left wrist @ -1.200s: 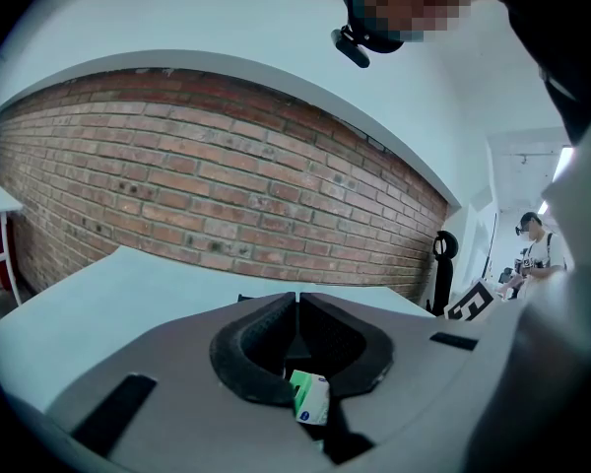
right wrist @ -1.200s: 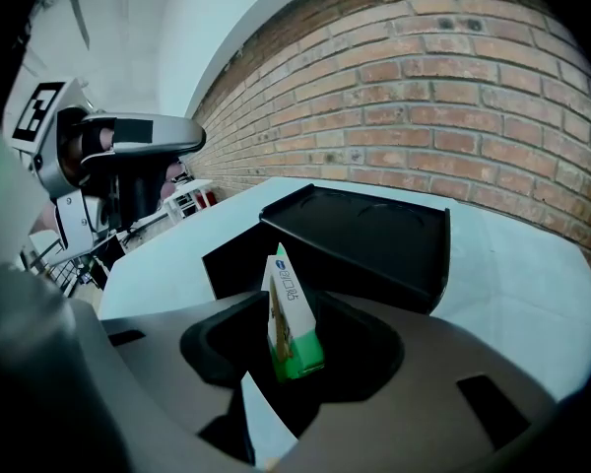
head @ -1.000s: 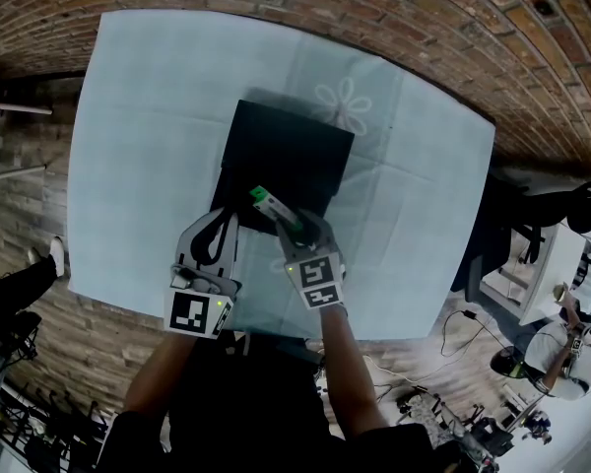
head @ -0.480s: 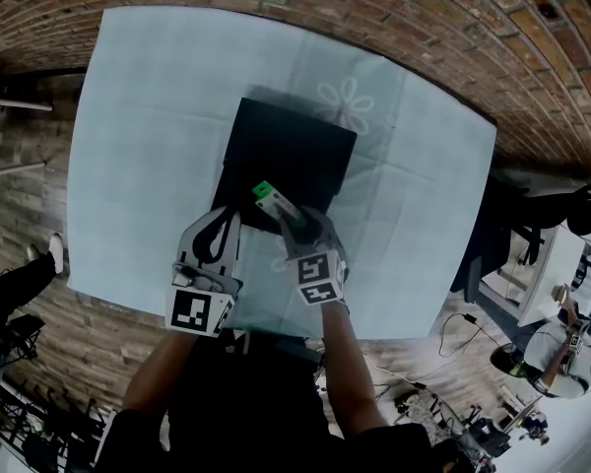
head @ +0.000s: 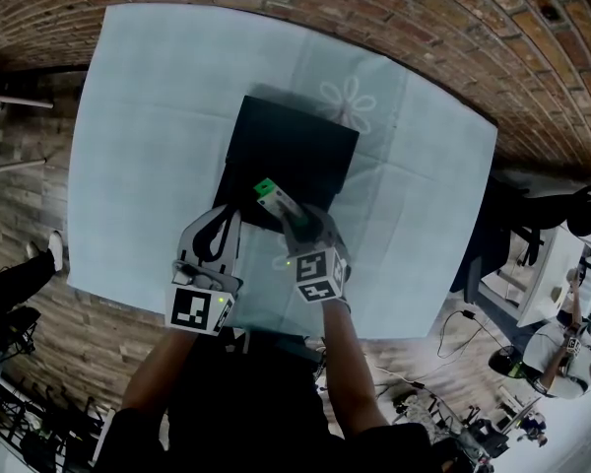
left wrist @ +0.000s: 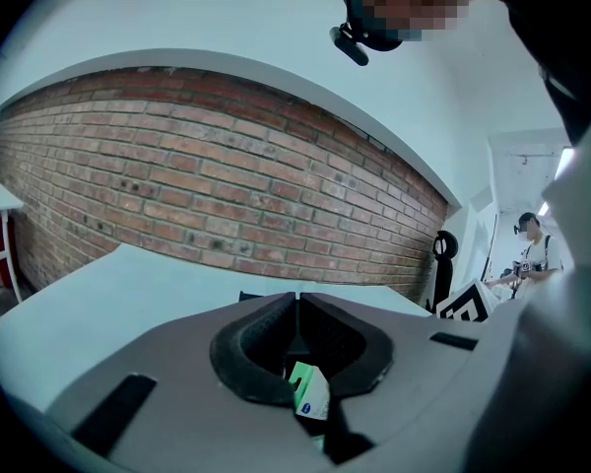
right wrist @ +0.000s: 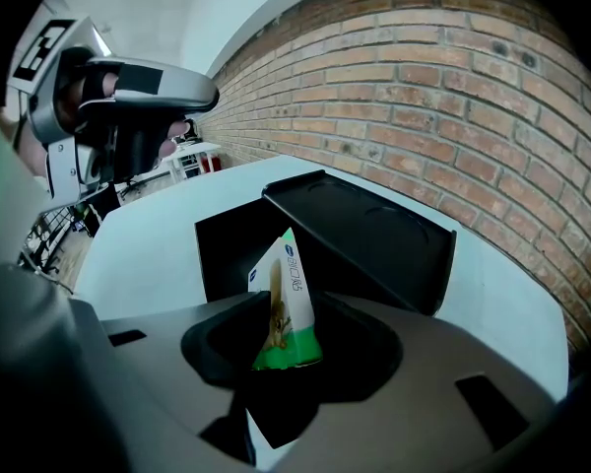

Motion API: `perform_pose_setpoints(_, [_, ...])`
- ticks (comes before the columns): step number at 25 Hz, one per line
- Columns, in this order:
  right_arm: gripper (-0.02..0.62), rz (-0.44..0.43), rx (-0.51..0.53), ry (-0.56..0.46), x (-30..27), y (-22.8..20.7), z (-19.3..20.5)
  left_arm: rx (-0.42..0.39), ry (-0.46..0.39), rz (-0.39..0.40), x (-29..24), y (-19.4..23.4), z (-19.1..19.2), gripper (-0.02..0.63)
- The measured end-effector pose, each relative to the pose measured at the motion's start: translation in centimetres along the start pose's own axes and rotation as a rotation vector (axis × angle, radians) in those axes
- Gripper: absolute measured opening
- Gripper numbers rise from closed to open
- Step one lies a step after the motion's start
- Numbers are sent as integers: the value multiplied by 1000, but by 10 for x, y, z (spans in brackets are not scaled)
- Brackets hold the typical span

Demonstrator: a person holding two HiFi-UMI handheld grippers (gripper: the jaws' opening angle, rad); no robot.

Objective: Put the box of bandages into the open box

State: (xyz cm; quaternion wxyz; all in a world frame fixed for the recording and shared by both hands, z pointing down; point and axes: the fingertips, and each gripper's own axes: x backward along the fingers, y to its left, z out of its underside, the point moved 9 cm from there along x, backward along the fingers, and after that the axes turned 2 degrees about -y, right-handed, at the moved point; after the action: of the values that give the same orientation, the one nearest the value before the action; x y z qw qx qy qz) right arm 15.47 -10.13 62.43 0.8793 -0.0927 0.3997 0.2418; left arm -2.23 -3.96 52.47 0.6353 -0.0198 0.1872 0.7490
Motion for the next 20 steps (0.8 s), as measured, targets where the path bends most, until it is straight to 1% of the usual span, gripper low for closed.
perform_pose_setpoints(7, [158,5,-5,-3,1,-1,1,5,1,-4,2,1,1,40])
perform_pose_setpoints(20, [184,21,-19,-15,2,-1,2,10,5,-12,7,2,5,40])
